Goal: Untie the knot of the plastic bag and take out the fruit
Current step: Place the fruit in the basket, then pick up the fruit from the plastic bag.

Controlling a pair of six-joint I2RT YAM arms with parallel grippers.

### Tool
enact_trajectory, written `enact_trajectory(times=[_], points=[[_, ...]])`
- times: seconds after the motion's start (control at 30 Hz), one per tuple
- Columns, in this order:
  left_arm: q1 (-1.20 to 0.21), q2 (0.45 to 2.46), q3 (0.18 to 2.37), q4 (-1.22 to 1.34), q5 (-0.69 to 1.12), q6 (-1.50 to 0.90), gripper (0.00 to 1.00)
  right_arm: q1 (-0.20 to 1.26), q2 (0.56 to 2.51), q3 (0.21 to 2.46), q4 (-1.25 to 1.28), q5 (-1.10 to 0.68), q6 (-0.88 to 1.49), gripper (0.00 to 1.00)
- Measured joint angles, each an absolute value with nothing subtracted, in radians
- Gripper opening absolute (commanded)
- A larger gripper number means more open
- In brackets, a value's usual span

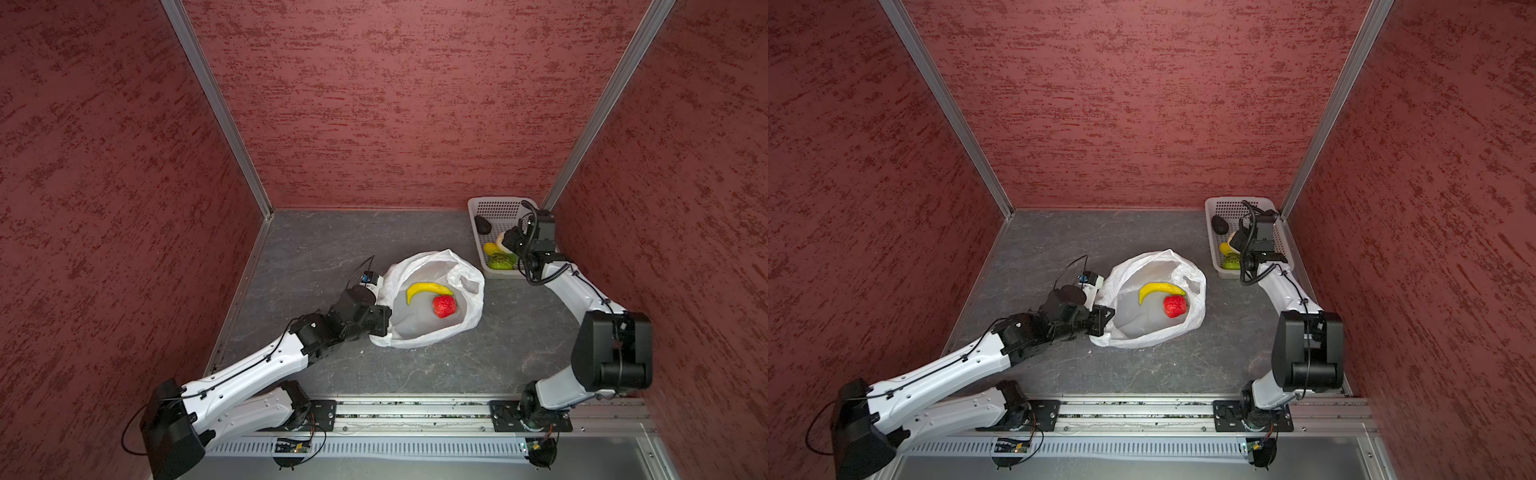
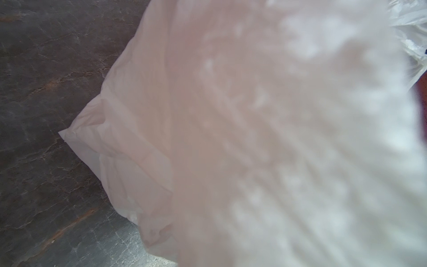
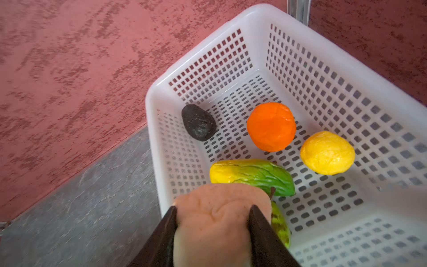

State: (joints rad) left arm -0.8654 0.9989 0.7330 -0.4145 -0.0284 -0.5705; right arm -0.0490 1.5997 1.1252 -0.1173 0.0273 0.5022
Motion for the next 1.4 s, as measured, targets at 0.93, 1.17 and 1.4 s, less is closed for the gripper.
enact_trajectory(times=[0.93, 1.17, 1.4], points=[[-0.919, 0.988, 0.732, -0.402, -0.077, -0.597, 0.00, -0.035, 1.573, 1.259, -0.224, 0.002, 0.428, 0.99], [-0.919, 0.978, 0.717, -0.396, -0.076, -0.597, 0.00, 0.066, 1.363, 1.187, -0.332, -0.077, 0.423, 0.99], [-0.919, 0.977, 0.717, -0.378, -0.072, -0.596, 0.00, 0.320, 1.181, 1.187, -0.480, -0.102, 0.427, 0.99]])
